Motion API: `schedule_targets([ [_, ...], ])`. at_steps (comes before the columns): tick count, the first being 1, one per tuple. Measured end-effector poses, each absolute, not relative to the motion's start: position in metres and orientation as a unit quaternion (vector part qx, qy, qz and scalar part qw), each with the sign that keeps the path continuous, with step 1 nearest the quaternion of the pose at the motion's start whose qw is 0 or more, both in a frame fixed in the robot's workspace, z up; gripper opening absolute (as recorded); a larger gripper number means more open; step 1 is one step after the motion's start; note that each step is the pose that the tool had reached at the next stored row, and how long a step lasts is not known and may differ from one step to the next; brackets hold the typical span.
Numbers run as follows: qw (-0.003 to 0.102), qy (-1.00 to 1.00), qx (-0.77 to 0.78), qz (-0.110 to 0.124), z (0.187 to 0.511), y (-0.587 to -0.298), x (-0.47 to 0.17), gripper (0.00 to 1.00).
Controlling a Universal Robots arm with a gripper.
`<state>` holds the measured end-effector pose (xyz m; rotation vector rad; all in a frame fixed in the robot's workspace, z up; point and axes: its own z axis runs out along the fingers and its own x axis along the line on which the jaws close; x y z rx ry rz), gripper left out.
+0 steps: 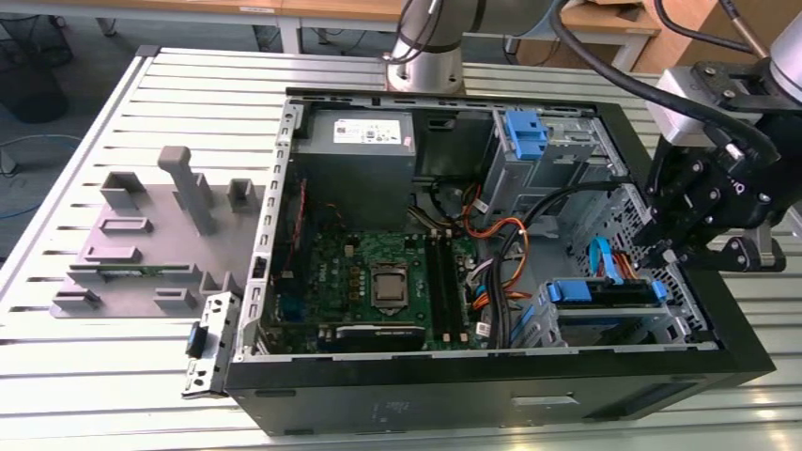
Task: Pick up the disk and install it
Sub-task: 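Insert the second disk wire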
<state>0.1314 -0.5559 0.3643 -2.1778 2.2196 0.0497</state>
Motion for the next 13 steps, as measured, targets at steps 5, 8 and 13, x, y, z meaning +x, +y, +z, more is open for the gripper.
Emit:
schedule_targets([
  [5, 0.016, 0.714, -0.7, 0.016, 0.3668, -0.5559, 0.1314, 0.3],
  [8, 0.016, 0.714, -0.7, 0.016, 0.367, -0.557, 0.1314, 0.3],
  [13, 0.016, 0.714, -0.7, 0.016, 0.367, -0.5574, 0.1315, 0.3],
])
